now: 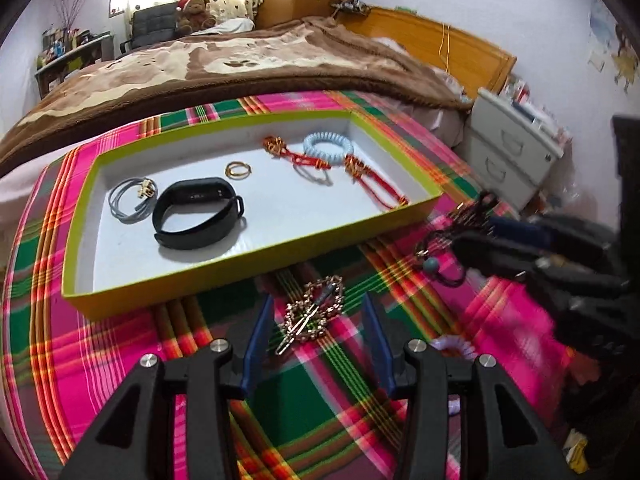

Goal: Organize jewelry
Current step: 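Grasp the gold-and-pearl hair clip with left tool while right tool grasps the dark beaded bracelet, then lower the hair clip into the tray with left tool while right tool releases the beaded bracelet there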

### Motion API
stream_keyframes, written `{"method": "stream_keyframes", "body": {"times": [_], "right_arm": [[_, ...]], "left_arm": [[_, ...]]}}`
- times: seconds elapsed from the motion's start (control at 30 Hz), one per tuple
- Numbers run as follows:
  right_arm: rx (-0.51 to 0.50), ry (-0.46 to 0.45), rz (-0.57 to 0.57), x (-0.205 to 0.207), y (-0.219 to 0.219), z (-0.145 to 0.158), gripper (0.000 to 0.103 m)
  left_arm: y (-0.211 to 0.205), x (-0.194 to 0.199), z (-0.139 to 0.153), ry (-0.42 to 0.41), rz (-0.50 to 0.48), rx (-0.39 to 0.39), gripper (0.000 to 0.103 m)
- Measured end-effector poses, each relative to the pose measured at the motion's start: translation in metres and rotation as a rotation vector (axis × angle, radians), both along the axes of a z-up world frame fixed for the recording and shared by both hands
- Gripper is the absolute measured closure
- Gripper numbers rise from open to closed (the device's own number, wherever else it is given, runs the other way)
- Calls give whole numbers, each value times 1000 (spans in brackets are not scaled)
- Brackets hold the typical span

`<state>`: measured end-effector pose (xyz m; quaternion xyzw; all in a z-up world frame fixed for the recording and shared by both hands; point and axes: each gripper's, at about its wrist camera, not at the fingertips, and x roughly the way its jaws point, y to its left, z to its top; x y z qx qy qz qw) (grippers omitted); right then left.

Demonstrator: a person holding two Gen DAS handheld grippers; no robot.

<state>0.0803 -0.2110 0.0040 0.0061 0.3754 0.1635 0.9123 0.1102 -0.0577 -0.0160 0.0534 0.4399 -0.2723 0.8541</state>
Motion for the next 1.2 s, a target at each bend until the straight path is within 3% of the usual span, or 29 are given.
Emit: {"method": "stream_keyframes", "body": {"times": [0.57,0.67,0.77,0.8,1.2], "right_arm": [[30,-14,-3,-2,-8,3,78],[33,-12,-7,-3,-9,3,78],[31,-9,-8,-3,-9,3,78],[31,-10,-10,-2,-9,3,78],[22,-12,-20,-3,-7,6,78]], "left_arm": [[-14,-1,-9,-44,0,111,56],[-14,-2,-9,-44,-5,107,67],[-13,-2,-8,-46,-3,108,70],[-13,-2,-7,-48,-2,110,78],[-7,-7,3,-81,15,91,78]]}}
